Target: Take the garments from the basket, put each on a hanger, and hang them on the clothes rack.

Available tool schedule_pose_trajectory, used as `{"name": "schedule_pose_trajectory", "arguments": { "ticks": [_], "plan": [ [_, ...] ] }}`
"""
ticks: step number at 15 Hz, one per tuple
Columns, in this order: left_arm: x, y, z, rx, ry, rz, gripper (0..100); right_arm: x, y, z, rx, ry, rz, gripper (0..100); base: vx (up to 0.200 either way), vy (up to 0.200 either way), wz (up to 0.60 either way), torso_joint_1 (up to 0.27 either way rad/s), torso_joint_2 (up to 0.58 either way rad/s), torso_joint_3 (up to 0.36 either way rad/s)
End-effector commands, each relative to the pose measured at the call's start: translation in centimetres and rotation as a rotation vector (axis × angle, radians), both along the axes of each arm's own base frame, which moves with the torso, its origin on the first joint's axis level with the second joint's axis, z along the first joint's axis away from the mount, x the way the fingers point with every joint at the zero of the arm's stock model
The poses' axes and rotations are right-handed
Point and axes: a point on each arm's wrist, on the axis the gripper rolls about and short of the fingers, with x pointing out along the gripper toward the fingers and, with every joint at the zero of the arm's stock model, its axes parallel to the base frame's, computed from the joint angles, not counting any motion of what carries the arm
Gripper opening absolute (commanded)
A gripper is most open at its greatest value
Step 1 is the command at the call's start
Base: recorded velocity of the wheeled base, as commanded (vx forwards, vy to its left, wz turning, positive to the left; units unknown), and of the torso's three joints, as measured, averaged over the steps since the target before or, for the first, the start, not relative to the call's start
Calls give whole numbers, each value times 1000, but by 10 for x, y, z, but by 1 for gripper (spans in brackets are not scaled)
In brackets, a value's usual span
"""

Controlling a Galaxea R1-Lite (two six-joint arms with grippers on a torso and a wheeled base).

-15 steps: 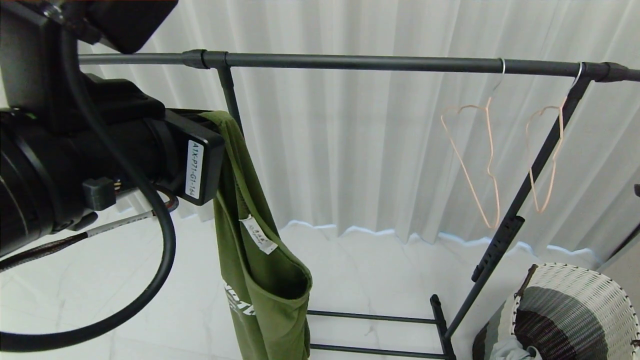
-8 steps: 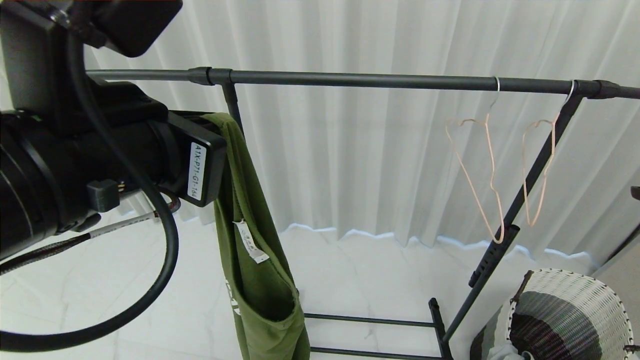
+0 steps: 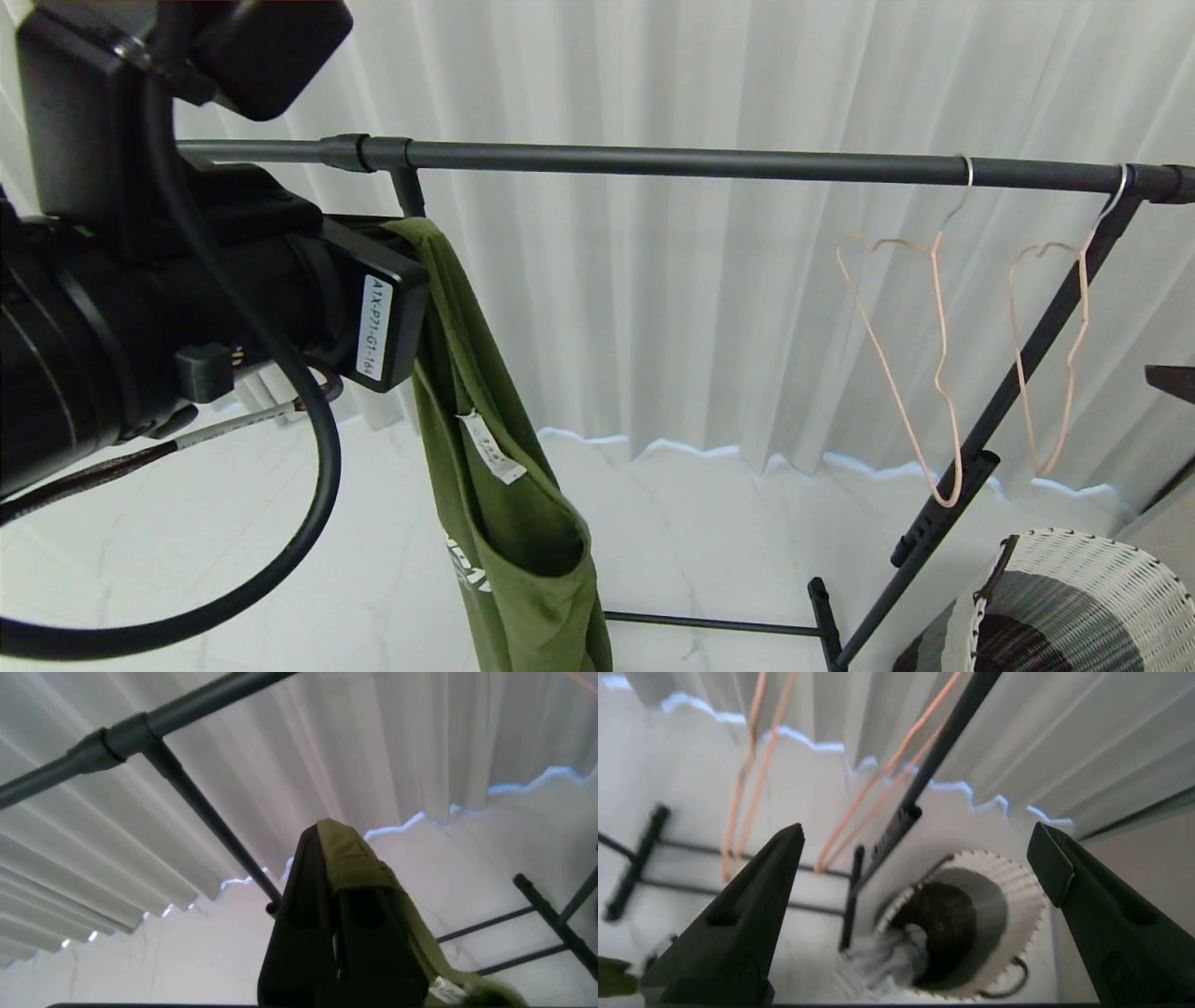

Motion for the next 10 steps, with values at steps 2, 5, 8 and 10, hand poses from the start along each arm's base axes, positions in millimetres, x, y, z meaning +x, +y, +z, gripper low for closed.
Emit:
{"name": "schedule_pose_trajectory", "arguments": {
  "ticks": [2,5,8,10],
  "plan": [
    [-1,1,1,-4,-3,1,0,39,3,-13,84,21,-32,100,0,0,0,0,0,0],
    [0,3,1,-8,-5,9,0,72,6,-23,137,40,-66,100,0,0,0,0,0,0],
    [1,10,4,-17,-11,38,0,99,5,-41,157,110,-148,100,0,0,0,0,0,0],
    [4,16,3,-17,-12,72,0,113,4,-47,159,129,-217,100,0,0,0,0,0,0]
  ]
}}
